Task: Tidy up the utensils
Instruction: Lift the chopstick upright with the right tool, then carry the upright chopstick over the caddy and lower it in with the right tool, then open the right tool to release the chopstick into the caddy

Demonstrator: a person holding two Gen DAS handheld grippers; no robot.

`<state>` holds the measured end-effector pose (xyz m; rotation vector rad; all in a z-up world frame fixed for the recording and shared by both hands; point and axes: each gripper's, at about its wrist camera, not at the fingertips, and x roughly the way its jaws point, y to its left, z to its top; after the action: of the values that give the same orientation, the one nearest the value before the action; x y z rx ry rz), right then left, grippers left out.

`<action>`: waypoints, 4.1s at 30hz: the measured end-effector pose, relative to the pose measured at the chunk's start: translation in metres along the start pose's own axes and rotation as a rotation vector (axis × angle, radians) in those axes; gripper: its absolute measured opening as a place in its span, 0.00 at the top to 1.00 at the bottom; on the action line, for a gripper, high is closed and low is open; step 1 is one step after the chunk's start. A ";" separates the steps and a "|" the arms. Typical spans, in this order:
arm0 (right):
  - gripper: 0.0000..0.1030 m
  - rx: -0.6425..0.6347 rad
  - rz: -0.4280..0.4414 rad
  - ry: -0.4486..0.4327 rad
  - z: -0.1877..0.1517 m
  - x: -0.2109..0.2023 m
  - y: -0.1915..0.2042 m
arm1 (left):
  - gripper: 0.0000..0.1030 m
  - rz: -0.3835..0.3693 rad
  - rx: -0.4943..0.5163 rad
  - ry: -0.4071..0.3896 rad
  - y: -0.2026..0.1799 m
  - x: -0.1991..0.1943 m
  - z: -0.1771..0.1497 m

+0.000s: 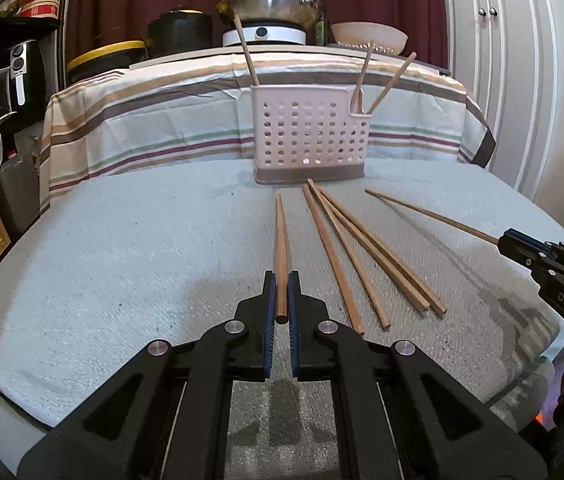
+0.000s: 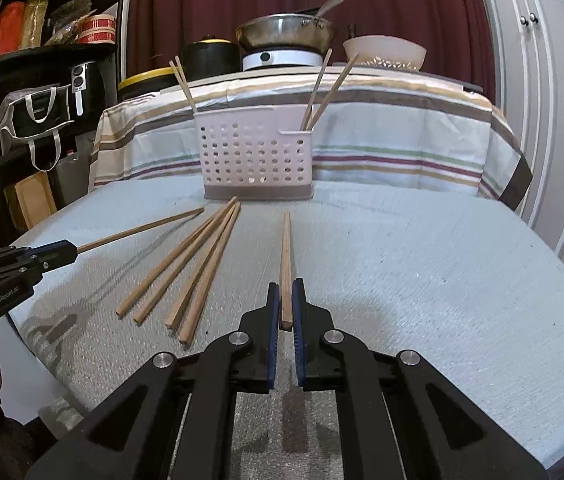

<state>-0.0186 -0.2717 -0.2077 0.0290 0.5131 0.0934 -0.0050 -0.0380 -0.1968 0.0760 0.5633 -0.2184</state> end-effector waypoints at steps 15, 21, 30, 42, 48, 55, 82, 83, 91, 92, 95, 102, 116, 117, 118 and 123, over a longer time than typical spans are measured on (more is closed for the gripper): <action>0.93 -0.028 -0.027 -0.113 0.031 -0.034 0.003 | 0.94 0.025 -0.041 -0.083 0.015 -0.032 0.027; 0.93 -0.021 -0.025 -0.159 0.049 -0.047 0.001 | 0.94 0.035 -0.058 -0.136 0.020 -0.051 0.044; 0.93 -0.017 -0.019 -0.190 0.074 -0.051 -0.001 | 0.94 0.030 -0.087 -0.160 0.037 -0.065 0.073; 0.93 -0.037 -0.005 -0.207 0.112 -0.029 -0.002 | 0.94 0.047 -0.082 -0.153 0.048 -0.046 0.108; 0.93 -0.048 -0.006 -0.221 0.131 -0.015 -0.004 | 0.93 0.054 -0.079 -0.168 0.053 -0.033 0.128; 0.93 -0.029 0.009 -0.225 0.148 -0.001 -0.010 | 0.93 0.051 -0.075 -0.186 0.056 -0.018 0.144; 0.94 -0.063 0.088 -0.371 0.236 0.006 -0.012 | 0.94 -0.071 -0.043 -0.283 0.045 -0.019 0.235; 0.94 -0.062 0.091 -0.380 0.240 0.007 -0.012 | 0.94 -0.076 -0.039 -0.290 0.044 -0.019 0.240; 0.94 -0.064 0.110 -0.443 0.271 0.011 -0.015 | 0.94 -0.087 -0.005 -0.359 0.035 -0.019 0.277; 0.94 -0.065 0.113 -0.452 0.276 0.013 -0.015 | 0.94 -0.090 -0.002 -0.366 0.034 -0.018 0.282; 0.94 -0.067 0.116 -0.465 0.286 0.020 -0.016 | 0.94 -0.097 0.009 -0.385 0.028 -0.014 0.295; 0.94 -0.060 0.127 -0.474 0.302 0.038 -0.020 | 0.94 -0.099 0.024 -0.428 0.021 -0.001 0.323; 0.94 -0.041 0.142 -0.446 0.306 0.079 -0.020 | 0.94 -0.102 -0.021 -0.377 0.025 0.068 0.336; 0.94 -0.038 0.144 -0.436 0.304 0.085 -0.020 | 0.94 -0.104 -0.024 -0.368 0.026 0.075 0.332; 0.94 -0.037 0.146 -0.424 0.300 0.090 -0.020 | 0.94 -0.102 -0.026 -0.360 0.027 0.079 0.330; 0.94 -0.029 0.158 -0.359 0.284 0.115 -0.022 | 0.94 -0.107 -0.049 -0.284 0.034 0.109 0.316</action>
<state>0.2227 -0.2837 -0.0180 0.0566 0.1500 0.2458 0.2572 -0.0662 0.0113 -0.0329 0.2899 -0.3138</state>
